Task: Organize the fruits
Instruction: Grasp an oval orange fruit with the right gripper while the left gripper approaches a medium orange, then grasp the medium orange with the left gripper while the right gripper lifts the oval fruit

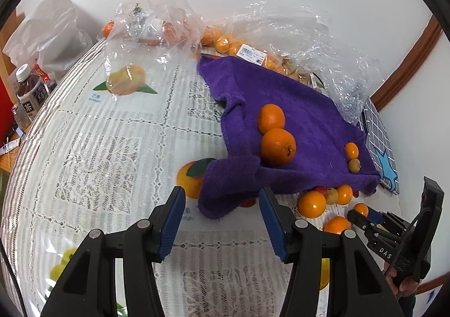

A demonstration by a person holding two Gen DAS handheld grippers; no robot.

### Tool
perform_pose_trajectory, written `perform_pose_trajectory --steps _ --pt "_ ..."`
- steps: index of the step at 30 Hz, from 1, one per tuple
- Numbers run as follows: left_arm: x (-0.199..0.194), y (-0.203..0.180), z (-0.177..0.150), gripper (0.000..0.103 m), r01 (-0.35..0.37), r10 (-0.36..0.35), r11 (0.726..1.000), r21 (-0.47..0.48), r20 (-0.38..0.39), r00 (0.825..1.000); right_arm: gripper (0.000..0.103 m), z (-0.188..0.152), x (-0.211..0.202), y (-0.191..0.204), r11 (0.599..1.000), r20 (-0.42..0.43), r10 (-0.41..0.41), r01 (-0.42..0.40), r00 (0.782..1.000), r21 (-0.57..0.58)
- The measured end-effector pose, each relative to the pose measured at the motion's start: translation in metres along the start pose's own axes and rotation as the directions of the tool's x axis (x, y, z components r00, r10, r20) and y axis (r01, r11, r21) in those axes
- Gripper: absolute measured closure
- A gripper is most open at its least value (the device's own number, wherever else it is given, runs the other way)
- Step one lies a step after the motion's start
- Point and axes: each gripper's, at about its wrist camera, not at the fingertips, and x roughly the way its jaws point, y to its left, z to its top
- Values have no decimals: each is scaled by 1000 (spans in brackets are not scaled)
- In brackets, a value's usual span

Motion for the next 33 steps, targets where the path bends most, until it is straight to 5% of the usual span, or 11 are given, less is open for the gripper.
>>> perform_pose_trajectory --steps 17,33 --pt "28 -59 -20 51 128 -118 987 96 -103 988 65 -16 -39 -51 993 39 -69 65 997 95" --pt "53 -84 -20 51 162 -142 977 141 -140 980 65 -23 -32 -69 987 9 -81 79 997 138"
